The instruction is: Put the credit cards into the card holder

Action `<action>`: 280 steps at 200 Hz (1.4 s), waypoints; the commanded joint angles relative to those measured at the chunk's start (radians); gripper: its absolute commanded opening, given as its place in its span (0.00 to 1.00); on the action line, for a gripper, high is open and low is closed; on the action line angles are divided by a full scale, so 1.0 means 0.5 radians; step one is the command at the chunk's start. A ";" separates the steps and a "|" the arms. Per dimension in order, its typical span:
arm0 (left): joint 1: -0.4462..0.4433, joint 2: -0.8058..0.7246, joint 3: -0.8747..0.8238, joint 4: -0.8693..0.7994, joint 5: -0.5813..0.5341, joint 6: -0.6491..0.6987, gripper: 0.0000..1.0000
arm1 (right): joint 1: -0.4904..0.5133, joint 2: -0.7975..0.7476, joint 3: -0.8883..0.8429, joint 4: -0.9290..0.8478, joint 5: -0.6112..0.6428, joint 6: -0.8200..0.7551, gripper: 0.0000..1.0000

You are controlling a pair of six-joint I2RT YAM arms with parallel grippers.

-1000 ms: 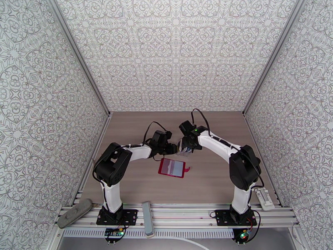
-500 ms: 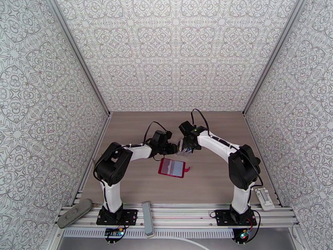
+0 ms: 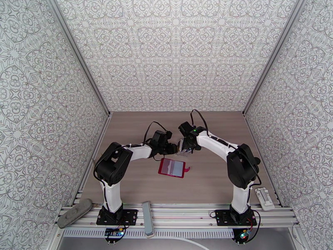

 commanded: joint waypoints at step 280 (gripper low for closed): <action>-0.004 0.094 0.022 -0.043 0.085 -0.040 0.35 | -0.068 0.024 0.137 -0.158 0.157 -0.107 0.45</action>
